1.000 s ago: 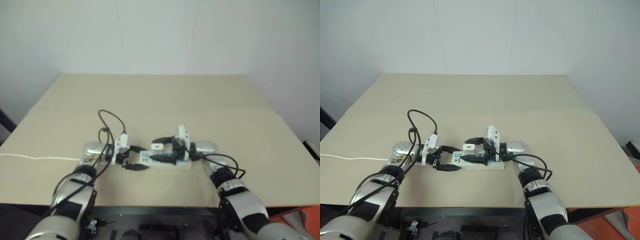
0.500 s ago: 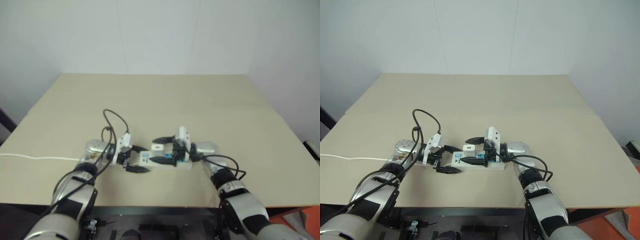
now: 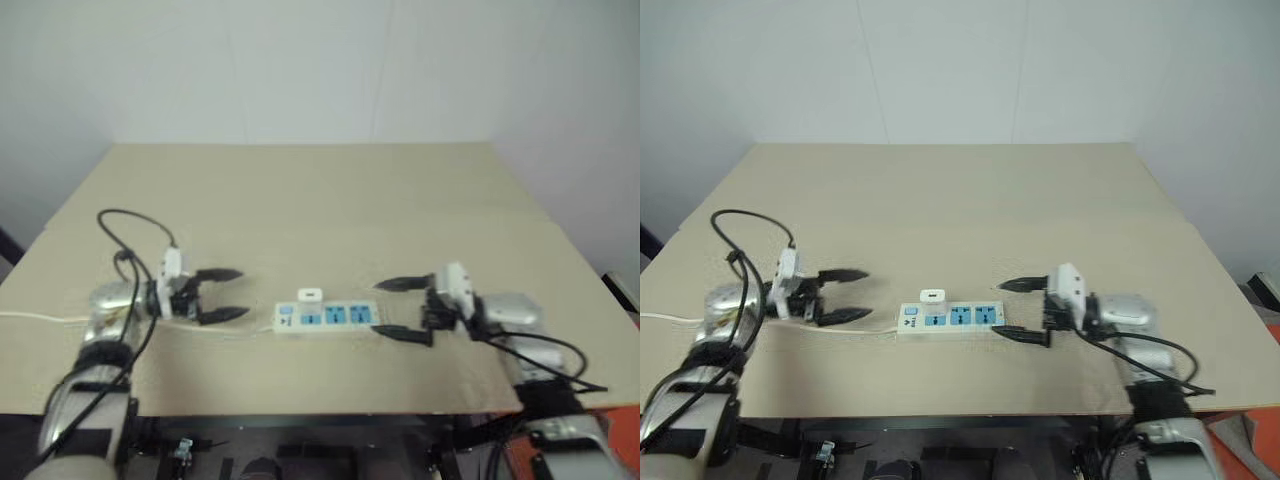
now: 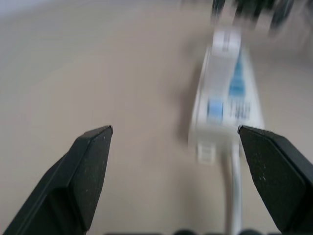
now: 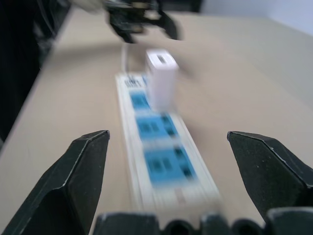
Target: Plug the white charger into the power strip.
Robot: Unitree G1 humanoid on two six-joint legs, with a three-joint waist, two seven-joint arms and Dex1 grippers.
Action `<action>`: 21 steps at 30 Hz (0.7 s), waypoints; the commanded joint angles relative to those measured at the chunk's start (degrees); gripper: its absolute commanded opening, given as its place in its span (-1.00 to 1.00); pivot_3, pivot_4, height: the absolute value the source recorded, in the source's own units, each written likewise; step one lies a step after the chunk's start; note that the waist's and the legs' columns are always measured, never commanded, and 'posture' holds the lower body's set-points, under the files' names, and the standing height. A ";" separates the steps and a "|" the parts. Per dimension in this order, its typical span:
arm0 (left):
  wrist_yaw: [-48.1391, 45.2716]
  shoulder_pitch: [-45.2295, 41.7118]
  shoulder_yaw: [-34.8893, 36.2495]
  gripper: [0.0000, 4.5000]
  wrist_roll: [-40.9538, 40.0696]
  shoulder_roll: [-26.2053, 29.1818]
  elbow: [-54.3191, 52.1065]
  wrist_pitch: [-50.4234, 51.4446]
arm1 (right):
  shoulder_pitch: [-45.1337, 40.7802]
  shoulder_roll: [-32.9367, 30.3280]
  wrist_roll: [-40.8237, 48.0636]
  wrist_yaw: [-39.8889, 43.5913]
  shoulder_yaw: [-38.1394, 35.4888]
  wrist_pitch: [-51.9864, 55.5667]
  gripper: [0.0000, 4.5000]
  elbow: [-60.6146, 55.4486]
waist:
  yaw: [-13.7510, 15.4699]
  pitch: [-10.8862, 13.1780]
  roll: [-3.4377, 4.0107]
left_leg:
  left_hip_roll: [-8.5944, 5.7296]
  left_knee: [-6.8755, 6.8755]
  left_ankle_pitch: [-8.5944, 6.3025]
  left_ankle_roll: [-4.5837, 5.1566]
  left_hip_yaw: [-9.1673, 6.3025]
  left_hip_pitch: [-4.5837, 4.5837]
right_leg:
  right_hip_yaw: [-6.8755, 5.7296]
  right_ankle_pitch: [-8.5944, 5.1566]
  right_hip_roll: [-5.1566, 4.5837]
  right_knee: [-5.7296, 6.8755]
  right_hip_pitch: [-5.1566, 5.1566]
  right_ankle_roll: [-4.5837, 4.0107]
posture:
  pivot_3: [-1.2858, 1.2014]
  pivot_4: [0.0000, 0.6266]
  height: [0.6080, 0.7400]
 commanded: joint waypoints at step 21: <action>17.53 13.92 3.44 0.99 2.34 0.36 -25.05 10.97 | 9.99 -11.25 0.95 -6.02 -4.84 0.87 1.00 -11.42 | 1.54 0.13 0.00 | 0.02 0.03 0.00 0.00 0.05 -0.03 | 0.00 0.04 -0.03 -0.07 0.04 -0.05 | 0.03 -0.52 1.00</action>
